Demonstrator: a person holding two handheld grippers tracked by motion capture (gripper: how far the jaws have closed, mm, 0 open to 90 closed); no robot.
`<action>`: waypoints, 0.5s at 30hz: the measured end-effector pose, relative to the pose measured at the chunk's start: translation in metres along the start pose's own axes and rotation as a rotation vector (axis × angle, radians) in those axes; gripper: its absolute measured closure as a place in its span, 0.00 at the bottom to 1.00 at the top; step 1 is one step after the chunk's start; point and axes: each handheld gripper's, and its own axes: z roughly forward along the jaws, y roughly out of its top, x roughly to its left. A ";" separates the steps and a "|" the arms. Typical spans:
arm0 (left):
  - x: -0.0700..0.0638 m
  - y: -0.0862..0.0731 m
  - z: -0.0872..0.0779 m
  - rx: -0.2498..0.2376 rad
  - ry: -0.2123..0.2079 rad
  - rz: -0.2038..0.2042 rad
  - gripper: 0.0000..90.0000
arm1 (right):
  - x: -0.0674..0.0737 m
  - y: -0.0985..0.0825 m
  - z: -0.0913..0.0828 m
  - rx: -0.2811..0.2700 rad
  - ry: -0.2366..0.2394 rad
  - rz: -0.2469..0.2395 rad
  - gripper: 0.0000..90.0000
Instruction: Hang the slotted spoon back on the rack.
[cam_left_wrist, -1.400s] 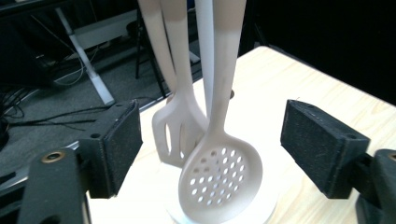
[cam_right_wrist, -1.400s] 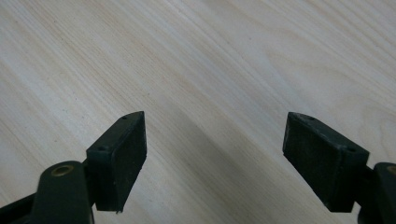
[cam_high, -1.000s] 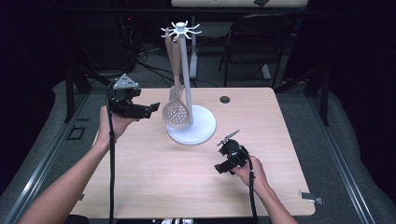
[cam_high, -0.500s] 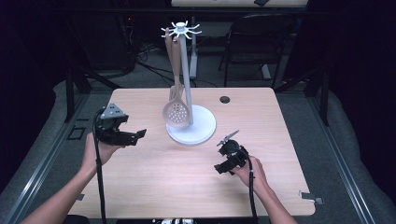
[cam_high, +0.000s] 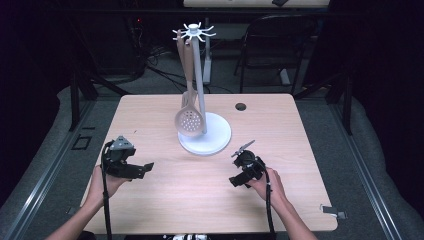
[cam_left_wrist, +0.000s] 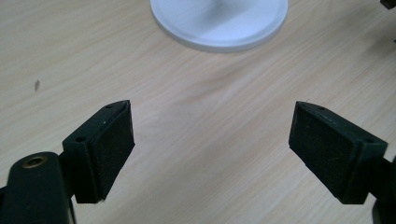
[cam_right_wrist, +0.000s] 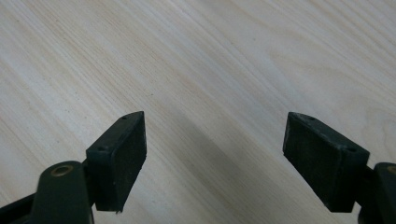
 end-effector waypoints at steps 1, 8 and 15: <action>0.000 -0.003 0.002 0.005 0.002 -0.003 0.15 | 0.000 0.000 0.000 -0.002 0.001 -0.001 0.24; 0.002 -0.021 0.011 0.049 -0.001 -0.041 0.15 | 0.000 0.000 0.000 0.012 -0.011 -0.026 0.23; 0.009 -0.024 0.019 0.050 0.042 -0.051 0.09 | -0.002 0.001 0.001 -0.006 -0.025 -0.022 0.20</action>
